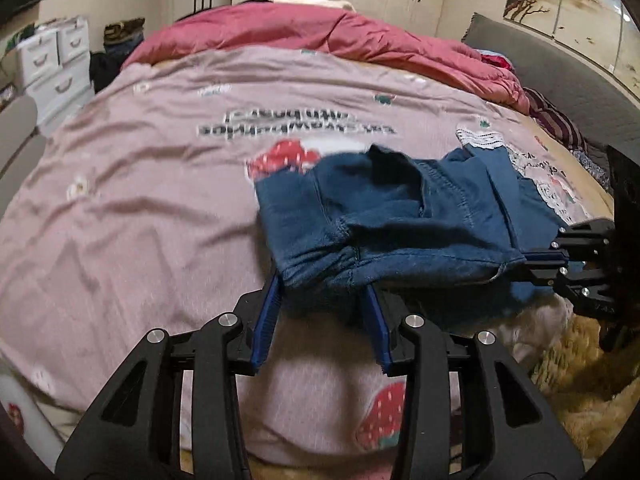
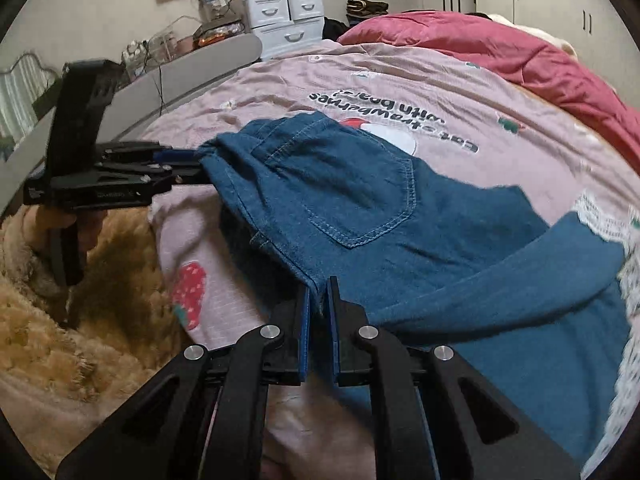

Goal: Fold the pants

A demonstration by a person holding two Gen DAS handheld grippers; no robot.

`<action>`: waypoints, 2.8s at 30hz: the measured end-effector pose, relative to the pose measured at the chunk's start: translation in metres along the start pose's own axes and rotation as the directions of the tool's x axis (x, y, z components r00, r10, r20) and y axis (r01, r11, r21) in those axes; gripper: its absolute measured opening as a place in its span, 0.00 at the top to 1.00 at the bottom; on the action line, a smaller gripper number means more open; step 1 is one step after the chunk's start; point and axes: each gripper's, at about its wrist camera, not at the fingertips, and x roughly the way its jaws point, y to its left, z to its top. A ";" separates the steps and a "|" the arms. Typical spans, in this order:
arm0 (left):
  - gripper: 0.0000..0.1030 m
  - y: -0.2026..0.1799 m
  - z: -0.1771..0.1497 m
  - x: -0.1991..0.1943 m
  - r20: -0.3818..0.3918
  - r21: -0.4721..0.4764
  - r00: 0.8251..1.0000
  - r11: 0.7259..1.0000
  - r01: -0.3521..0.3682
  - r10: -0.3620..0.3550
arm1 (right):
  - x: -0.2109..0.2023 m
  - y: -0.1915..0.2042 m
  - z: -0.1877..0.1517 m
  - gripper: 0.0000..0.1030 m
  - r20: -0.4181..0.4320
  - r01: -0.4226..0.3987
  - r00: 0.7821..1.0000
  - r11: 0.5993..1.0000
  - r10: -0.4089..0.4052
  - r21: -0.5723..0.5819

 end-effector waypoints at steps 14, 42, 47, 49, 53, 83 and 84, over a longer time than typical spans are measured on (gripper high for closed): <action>0.62 0.015 0.001 -0.039 -0.006 -0.101 1.000 0.995 -0.019 0.019 | 0.027 0.006 -0.029 0.87 -0.046 -0.015 0.999 0.998 0.018 0.062; 0.65 -0.047 -0.003 0.045 -0.070 0.135 0.998 0.991 0.005 0.005 | 0.042 -0.052 0.000 0.58 -0.088 0.151 0.987 0.959 -0.134 0.238; 0.65 -0.050 -0.001 0.042 -0.067 0.146 0.998 0.989 -0.001 0.010 | 0.021 -0.055 -0.001 0.58 -0.025 0.098 0.995 0.951 -0.095 0.293; 0.59 -0.051 0.004 0.028 -0.055 0.136 0.999 0.991 0.005 0.003 | -0.002 -0.061 -0.004 0.58 0.034 0.065 0.996 0.942 -0.081 0.328; 0.49 -0.053 0.014 -0.006 0.013 0.104 0.997 0.992 0.073 -0.074 | -0.038 -0.082 -0.014 0.48 0.054 0.126 0.986 0.915 -0.159 0.384; 0.90 -0.184 0.039 0.121 -0.230 0.044 0.882 0.901 0.431 -0.410 | 0.026 -0.235 0.078 0.25 -0.145 0.455 0.888 0.792 -0.436 0.407; 0.90 -0.186 0.038 0.121 -0.230 0.048 0.883 0.902 0.430 -0.408 | 0.038 -0.244 0.081 0.25 -0.193 0.484 0.874 0.774 -0.445 0.409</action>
